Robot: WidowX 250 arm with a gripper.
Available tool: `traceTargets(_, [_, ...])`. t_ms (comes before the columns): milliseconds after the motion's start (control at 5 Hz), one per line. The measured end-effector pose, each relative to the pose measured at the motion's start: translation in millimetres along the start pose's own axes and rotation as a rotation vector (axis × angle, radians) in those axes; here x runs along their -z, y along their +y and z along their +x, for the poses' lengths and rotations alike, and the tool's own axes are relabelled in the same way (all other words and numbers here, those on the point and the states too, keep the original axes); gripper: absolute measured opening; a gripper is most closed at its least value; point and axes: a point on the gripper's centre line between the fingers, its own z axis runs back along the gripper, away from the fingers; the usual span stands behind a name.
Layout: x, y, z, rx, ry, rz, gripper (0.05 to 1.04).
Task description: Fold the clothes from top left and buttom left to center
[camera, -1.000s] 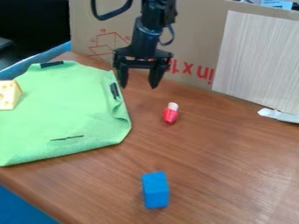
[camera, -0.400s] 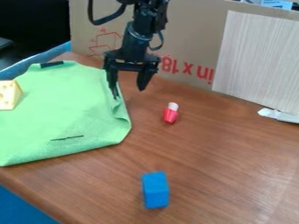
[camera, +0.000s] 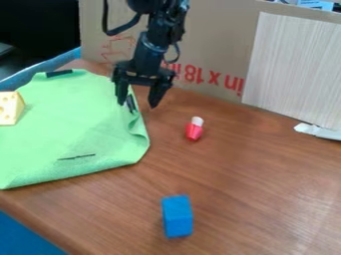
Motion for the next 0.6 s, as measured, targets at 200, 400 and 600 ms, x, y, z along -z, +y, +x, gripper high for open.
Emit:
traceTargets(200, [10.2,-0.1,0.9,-0.002,0.005,0.027,1.001])
traceTargets(400, [12.1,4.3,3.6,-0.01,0.008,0.033,0.961])
traceTargets(600, [13.8,6.9,5.2,-0.018,0.014,0.035,0.677])
